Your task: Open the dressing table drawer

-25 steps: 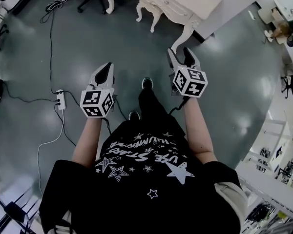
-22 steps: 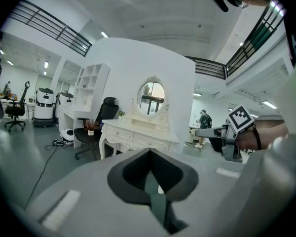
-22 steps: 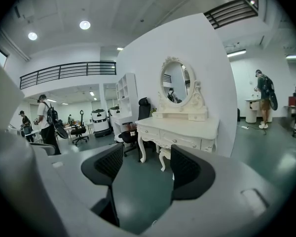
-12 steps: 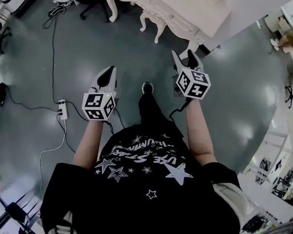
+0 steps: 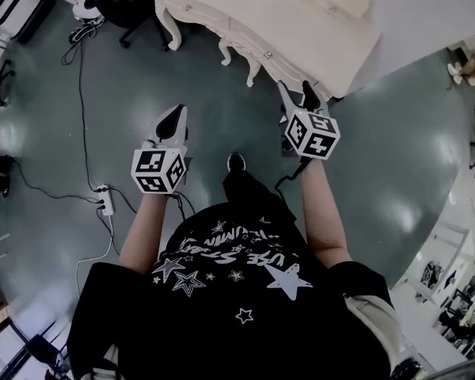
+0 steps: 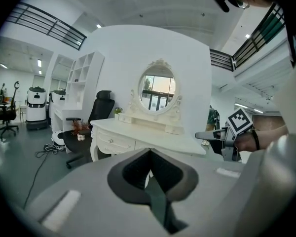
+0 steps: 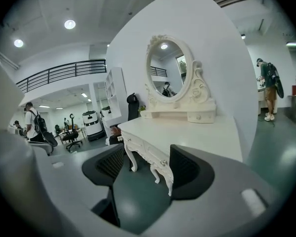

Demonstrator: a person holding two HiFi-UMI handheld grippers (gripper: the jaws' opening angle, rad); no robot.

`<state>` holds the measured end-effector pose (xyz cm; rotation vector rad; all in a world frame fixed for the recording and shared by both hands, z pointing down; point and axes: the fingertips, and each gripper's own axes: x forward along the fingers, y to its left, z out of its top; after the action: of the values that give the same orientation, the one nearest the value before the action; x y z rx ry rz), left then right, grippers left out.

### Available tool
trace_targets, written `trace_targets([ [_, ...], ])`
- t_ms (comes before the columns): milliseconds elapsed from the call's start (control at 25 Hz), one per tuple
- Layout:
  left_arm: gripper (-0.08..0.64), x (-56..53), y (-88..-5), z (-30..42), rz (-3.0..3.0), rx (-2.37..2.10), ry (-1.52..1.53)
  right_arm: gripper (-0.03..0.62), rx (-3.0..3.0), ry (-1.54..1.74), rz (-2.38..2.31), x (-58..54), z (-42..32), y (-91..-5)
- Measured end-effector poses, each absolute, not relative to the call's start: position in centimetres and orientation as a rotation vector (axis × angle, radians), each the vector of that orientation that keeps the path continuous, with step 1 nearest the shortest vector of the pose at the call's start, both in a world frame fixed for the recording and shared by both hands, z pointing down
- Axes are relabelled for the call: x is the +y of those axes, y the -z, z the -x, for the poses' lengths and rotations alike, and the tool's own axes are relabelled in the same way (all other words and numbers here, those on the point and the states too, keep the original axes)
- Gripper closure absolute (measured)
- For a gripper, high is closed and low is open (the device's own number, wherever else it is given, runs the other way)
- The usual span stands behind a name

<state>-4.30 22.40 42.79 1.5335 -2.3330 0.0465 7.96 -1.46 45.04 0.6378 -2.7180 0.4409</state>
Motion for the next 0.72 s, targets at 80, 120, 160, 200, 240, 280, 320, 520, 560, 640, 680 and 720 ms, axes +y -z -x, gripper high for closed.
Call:
trace_targets([
  [80,0.558,19.8,-42.6,5.7,-1.537,-2.326,-0.051,0.291,-2.716,-0.448,-0.643,-4.1,-6.4,-45.0],
  [120,0.558,18.5,-42.5,6.3,-1.541,-2.322,-0.056,0.293,-2.716,-0.451,-0.647,-5.3,-5.8,-44.9],
  [160,0.558,17.3,-42.5,6.8,-1.545,-2.319,-0.06,0.293,-2.717,-0.454,-0.651,-6.4,-5.3,-44.9],
  [200,0.558,16.1,-42.4,7.3,-1.549,-2.315,-0.061,0.295,-2.718,-0.457,-0.655,-7.5,-4.9,-44.8],
  [240,0.558,14.9,-42.3,7.8,-1.554,-2.312,-0.061,0.295,-2.719,-0.461,-0.66,-8.5,-4.5,-44.8],
  [280,0.558,13.8,-42.2,8.2,-1.561,-2.309,-0.065,0.296,-2.719,-0.466,-0.666,-9.6,-4.2,-44.8],
  [320,0.558,12.7,-42.2,8.7,-1.57,-2.307,-0.073,0.296,-2.719,-0.474,-0.674,-10.6,-3.9,-44.9],
  [520,0.558,8.4,-41.9,10.6,-1.611,-2.292,-0.111,0.299,-2.715,-0.516,-0.721,-14.5,-3.2,-45.5],
  [560,0.558,7.8,-41.9,10.8,-1.615,-2.288,-0.116,0.299,-2.713,-0.521,-0.729,-15.0,-3.1,-45.6],
  [640,0.558,6.5,-41.9,11.4,-1.63,-2.275,-0.124,0.3,-2.707,-0.532,-0.75,-15.9,-3.0,-45.7],
  [680,0.558,5.8,-41.8,11.7,-1.641,-2.268,-0.128,0.301,-2.704,-0.539,-0.764,-16.3,-3.0,-45.7],
  [720,0.558,5.1,-41.8,11.9,-1.654,-2.26,-0.131,0.301,-2.7,-0.545,-0.779,-16.7,-3.0,-45.8],
])
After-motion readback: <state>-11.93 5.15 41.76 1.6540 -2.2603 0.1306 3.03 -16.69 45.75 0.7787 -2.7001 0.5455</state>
